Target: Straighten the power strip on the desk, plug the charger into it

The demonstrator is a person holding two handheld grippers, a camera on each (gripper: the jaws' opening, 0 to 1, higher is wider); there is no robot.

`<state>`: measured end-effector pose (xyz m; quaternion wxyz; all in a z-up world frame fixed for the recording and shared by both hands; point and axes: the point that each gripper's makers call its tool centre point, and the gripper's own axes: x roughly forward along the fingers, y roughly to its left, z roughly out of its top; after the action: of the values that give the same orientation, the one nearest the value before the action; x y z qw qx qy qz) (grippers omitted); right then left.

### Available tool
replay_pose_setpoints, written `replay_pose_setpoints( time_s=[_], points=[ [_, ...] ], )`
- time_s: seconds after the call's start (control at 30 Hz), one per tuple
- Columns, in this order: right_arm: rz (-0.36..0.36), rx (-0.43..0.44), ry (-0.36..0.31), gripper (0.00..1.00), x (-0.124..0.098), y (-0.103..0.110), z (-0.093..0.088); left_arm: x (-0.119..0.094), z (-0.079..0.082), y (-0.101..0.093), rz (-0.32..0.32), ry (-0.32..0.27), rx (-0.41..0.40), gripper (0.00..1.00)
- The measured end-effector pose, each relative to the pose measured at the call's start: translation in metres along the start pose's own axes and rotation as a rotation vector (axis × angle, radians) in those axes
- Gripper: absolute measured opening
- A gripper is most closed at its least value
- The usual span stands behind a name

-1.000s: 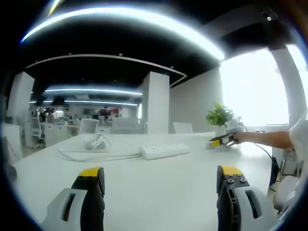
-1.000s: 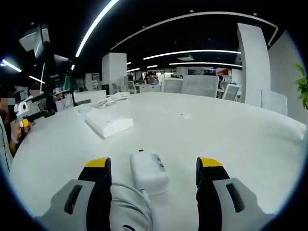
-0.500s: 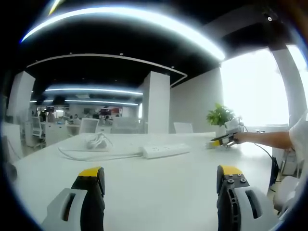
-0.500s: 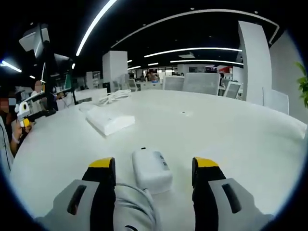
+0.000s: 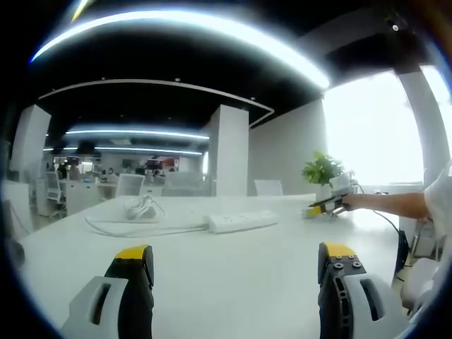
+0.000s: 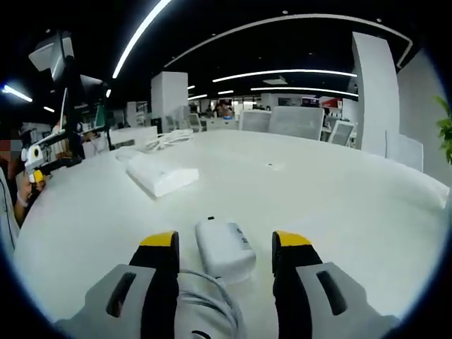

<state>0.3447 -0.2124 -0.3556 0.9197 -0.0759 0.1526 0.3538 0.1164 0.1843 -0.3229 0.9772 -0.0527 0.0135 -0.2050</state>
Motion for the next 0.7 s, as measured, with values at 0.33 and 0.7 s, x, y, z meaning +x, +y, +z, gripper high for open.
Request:
replay_pose_setpoints(
  time_s=[0.33, 0.7],
  points=[
    [-0.003, -0.001, 0.005, 0.46, -0.0017, 0.0038, -0.0015, 0.0017, 0.0008, -0.0008, -0.004, 0.0, 0.001, 0.99],
    [-0.033, 0.018, 0.003, 0.33, -0.0022, -0.0012, -0.004, 0.0019, -0.0009, 0.0004, -0.004, 0.003, -0.002, 0.99]
  ],
)
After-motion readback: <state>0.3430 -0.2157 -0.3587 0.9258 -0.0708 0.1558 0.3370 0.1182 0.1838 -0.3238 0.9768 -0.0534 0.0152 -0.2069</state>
